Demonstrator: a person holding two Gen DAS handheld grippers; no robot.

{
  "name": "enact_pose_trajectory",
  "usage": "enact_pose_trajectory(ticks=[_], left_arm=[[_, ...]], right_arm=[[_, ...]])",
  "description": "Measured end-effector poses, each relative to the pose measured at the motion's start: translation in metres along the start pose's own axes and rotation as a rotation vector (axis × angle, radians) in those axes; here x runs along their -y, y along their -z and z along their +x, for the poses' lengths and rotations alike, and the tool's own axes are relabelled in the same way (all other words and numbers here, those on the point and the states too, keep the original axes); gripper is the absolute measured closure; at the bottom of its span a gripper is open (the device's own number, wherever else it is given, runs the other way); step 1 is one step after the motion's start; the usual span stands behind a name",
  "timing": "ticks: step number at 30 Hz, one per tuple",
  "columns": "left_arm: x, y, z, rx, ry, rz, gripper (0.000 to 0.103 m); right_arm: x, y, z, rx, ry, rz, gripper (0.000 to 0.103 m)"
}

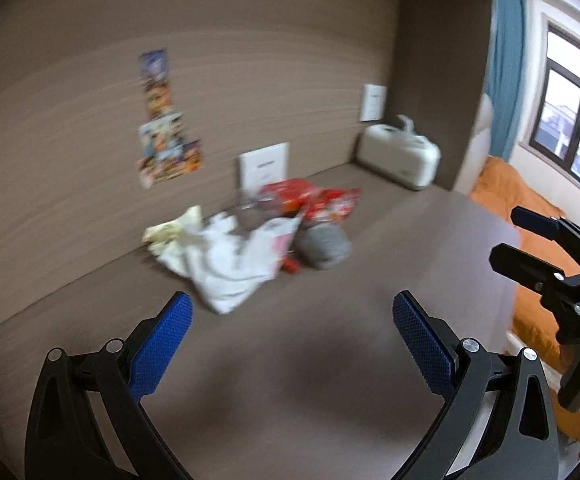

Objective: Collect trash
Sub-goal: 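Move both tools back over the desk toward the remaining trash, then grasp the white tissue with the left tool while the right tool grasps the grey item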

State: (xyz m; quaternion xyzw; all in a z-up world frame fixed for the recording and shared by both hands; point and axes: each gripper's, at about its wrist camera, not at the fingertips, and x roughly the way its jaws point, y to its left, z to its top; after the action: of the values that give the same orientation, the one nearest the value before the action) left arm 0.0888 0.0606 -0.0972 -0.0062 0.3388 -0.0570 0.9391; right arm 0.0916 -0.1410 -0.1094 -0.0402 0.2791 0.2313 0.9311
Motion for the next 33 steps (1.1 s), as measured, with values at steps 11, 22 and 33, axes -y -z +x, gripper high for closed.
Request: enact_pose_trajectory(ticks=[11, 22, 33], left_arm=[[-0.042, 0.002, 0.055, -0.062, 0.100, -0.009, 0.006], [-0.043, 0.001, 0.107, -0.112, 0.161, 0.022, 0.016], [-0.048, 0.000, 0.145, -0.196, 0.157, 0.039, 0.071]], right_arm=[[-0.027, -0.002, 0.085, -0.078, 0.035, 0.014, 0.005], [-0.013, 0.000, 0.144, -0.187, 0.051, 0.028, 0.024], [-0.013, 0.003, 0.186, -0.291, 0.005, 0.029, 0.067]])
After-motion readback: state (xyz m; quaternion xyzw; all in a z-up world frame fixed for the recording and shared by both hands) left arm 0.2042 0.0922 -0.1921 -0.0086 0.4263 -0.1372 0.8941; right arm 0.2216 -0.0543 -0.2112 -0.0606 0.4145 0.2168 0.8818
